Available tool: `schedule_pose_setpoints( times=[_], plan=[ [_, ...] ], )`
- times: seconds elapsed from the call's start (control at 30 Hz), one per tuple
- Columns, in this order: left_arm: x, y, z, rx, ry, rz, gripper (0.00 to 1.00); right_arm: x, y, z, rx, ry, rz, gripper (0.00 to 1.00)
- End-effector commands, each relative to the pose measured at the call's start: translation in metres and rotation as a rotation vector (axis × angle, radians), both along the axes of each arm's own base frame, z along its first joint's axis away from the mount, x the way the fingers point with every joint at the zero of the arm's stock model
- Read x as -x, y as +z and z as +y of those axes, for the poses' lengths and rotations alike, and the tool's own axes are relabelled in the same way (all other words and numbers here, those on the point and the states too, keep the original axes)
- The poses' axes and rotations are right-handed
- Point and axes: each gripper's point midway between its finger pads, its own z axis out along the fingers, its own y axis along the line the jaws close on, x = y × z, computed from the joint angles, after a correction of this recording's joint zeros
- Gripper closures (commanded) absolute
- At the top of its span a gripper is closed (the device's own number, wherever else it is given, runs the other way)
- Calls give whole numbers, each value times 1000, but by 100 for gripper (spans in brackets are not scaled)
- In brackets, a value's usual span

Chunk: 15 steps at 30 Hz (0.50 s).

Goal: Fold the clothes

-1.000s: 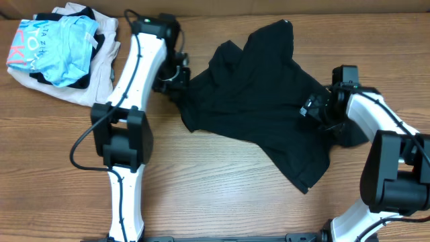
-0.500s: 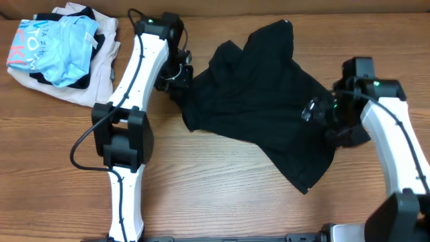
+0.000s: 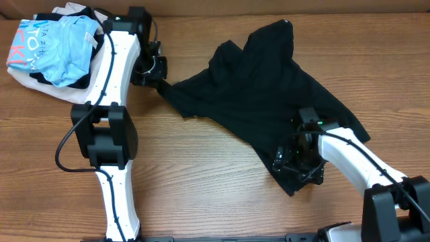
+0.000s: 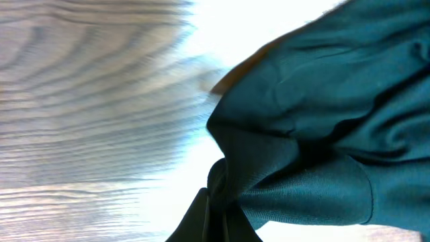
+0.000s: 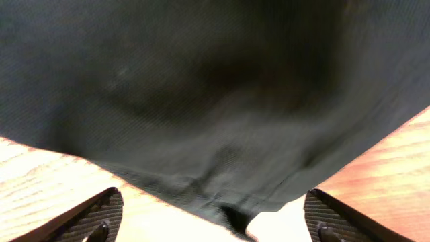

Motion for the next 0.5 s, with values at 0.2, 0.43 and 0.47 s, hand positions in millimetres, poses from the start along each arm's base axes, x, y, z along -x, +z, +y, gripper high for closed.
schedule_pose_setpoints(
  times=[0.2, 0.43, 0.47],
  plan=[
    [-10, 5, 18, -8, 43, -35, 95, 12, -16, 25, 13, 12, -27, 44],
    [-7, 5, 19, -8, 45, -23, 96, 25, -15, 33, 31, 31, 5, 74],
    [-6, 5, 19, -9, 44, -21, 96, 25, -15, 33, 32, 28, 6, 77]
  ],
)
